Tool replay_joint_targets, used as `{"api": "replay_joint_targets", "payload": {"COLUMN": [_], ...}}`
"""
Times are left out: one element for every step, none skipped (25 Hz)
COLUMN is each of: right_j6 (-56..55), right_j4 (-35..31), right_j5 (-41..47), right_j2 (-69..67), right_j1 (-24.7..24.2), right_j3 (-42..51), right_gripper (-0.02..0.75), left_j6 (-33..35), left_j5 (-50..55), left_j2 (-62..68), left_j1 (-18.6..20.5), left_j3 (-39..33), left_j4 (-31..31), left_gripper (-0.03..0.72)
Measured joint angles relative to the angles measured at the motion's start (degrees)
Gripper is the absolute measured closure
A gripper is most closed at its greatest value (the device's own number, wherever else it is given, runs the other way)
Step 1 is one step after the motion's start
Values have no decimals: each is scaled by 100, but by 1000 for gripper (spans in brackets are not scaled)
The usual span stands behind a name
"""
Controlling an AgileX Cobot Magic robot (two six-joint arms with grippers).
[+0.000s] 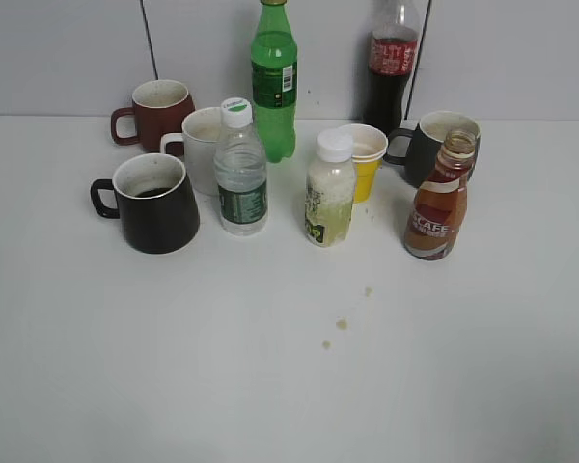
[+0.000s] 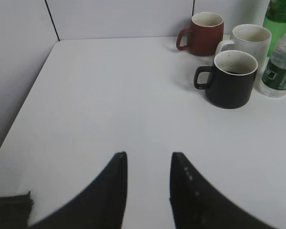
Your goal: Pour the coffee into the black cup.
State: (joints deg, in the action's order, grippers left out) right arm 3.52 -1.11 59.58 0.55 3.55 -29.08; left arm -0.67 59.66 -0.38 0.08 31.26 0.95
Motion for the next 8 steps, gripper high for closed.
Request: {"api": "replay_joint_targets", "payload": {"right_j6": [0, 0, 0, 0, 0, 0, 0, 0], "right_j4": [0, 0, 0, 0, 0, 0, 0, 0], "right_j5": [0, 0, 0, 0, 0, 0, 0, 0], "right_j2": [0, 0, 0, 0, 0, 0, 0, 0], "right_j1": [0, 0, 0, 0, 0, 0, 0, 0], "right_j3": [0, 0, 0, 0, 0, 0, 0, 0], "right_gripper": [146, 146, 147, 147, 147, 147, 147, 147], "left_j6": [0, 0, 0, 0, 0, 0, 0, 0], "left_j5": [0, 0, 0, 0, 0, 0, 0, 0], "left_j2": [0, 0, 0, 0, 0, 0, 0, 0], "left_j1": [0, 0, 0, 0, 0, 0, 0, 0], "left_j3": [0, 0, 0, 0, 0, 0, 0, 0], "left_j4": [0, 0, 0, 0, 0, 0, 0, 0], "left_gripper": [447, 447, 447, 447, 447, 447, 447, 447]}}
